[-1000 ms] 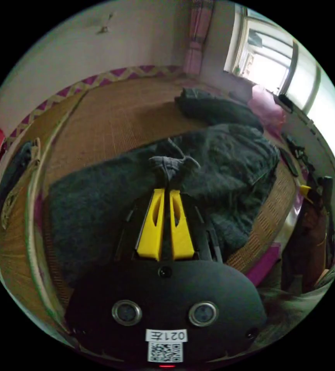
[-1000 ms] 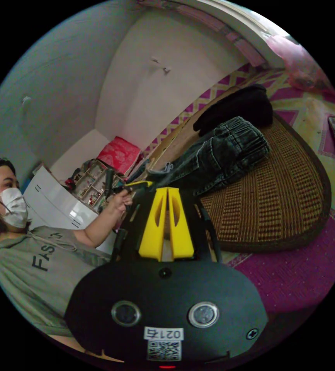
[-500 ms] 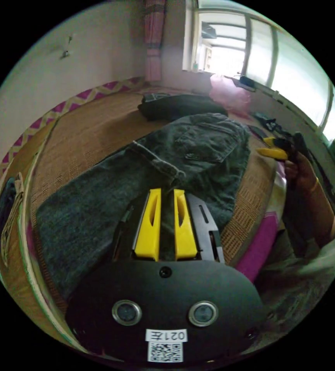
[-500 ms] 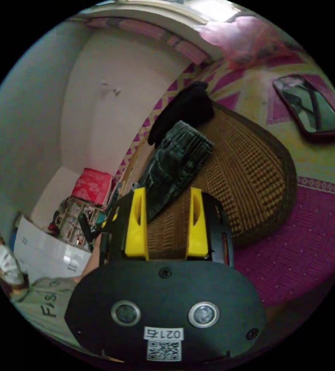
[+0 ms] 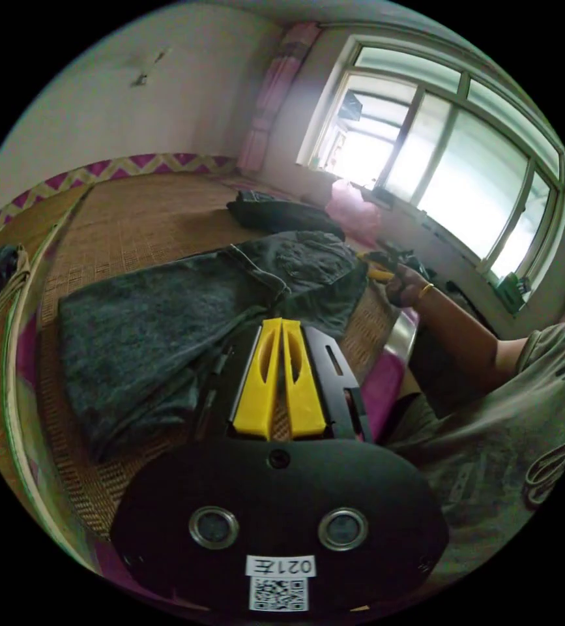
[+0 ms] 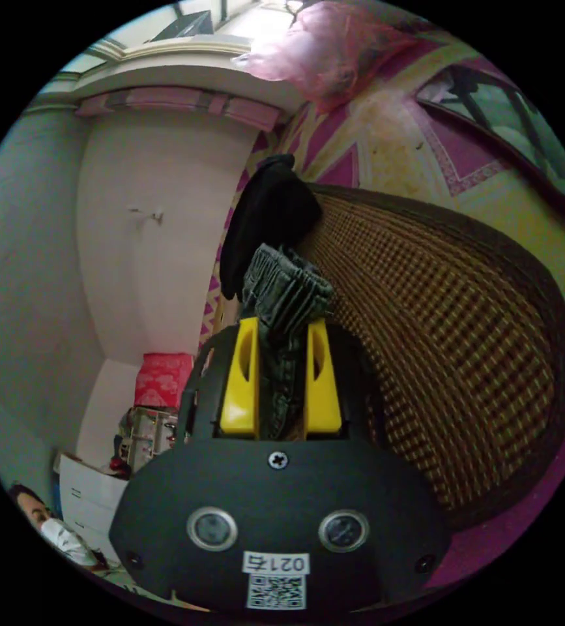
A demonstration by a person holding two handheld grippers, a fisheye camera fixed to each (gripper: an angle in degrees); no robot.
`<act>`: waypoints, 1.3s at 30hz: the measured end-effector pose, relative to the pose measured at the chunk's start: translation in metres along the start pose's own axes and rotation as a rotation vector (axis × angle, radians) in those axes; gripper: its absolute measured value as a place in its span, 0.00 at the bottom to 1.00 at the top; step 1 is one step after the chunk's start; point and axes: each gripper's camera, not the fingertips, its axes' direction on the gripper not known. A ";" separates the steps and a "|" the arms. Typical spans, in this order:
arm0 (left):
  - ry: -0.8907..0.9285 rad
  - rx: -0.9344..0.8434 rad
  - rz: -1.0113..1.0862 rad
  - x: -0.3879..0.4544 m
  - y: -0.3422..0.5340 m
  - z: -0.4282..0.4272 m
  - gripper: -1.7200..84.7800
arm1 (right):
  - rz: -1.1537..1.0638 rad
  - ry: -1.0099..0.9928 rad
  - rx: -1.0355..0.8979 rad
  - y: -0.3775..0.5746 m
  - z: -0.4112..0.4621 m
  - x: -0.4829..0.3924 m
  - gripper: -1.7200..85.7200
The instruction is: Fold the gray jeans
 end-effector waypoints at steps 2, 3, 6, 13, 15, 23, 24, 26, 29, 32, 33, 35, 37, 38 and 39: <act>0.001 0.037 -0.021 -0.012 0.015 -0.023 0.01 | -0.032 0.037 0.028 0.013 0.009 -0.021 0.11; -0.001 0.046 -0.027 -0.015 0.019 -0.030 0.01 | -0.078 0.054 0.042 0.017 0.010 -0.035 0.11; -0.001 0.091 -0.053 -0.033 0.041 -0.062 0.01 | -0.394 0.124 0.098 0.053 0.023 -0.137 0.10; -0.022 0.174 -0.161 -0.077 0.094 -0.118 0.01 | -1.293 0.325 0.002 0.265 0.171 -0.373 0.11; -0.029 0.181 -0.189 -0.088 0.108 -0.125 0.01 | -1.453 0.344 -0.035 0.330 0.225 -0.392 0.11; -0.085 0.167 -0.298 -0.144 0.163 -0.150 0.01 | -1.556 0.424 -0.420 0.472 0.432 -0.338 0.11; -0.089 0.172 -0.310 -0.149 0.166 -0.151 0.01 | -1.561 0.428 -0.408 0.473 0.433 -0.340 0.11; -0.071 0.184 -0.339 -0.169 0.169 -0.153 0.01 | -1.597 0.436 -0.425 0.480 0.441 -0.337 0.12; -0.055 0.229 -0.345 -0.190 0.159 -0.151 0.01 | -1.688 0.471 -0.414 0.498 0.452 -0.322 0.12; -0.053 0.277 -0.345 -0.211 0.139 -0.147 0.01 | -1.665 0.339 -0.509 0.495 0.441 -0.321 0.12; -0.048 0.286 -0.348 -0.216 0.134 -0.146 0.01 | -1.641 0.306 -0.549 0.491 0.440 -0.321 0.12; -0.047 0.320 -0.378 -0.237 0.116 -0.142 0.01 | -1.542 0.195 -0.718 0.467 0.444 -0.312 0.12; -0.067 0.340 -0.400 -0.253 0.102 -0.138 0.01 | -1.479 0.116 -0.742 0.443 0.443 -0.304 0.10; -0.096 0.333 -0.406 -0.263 0.091 -0.133 0.01 | -1.439 0.085 -0.726 0.422 0.437 -0.299 0.10; -0.114 0.325 -0.406 -0.268 0.086 -0.130 0.02 | -1.419 0.067 -0.715 0.411 0.433 -0.298 0.10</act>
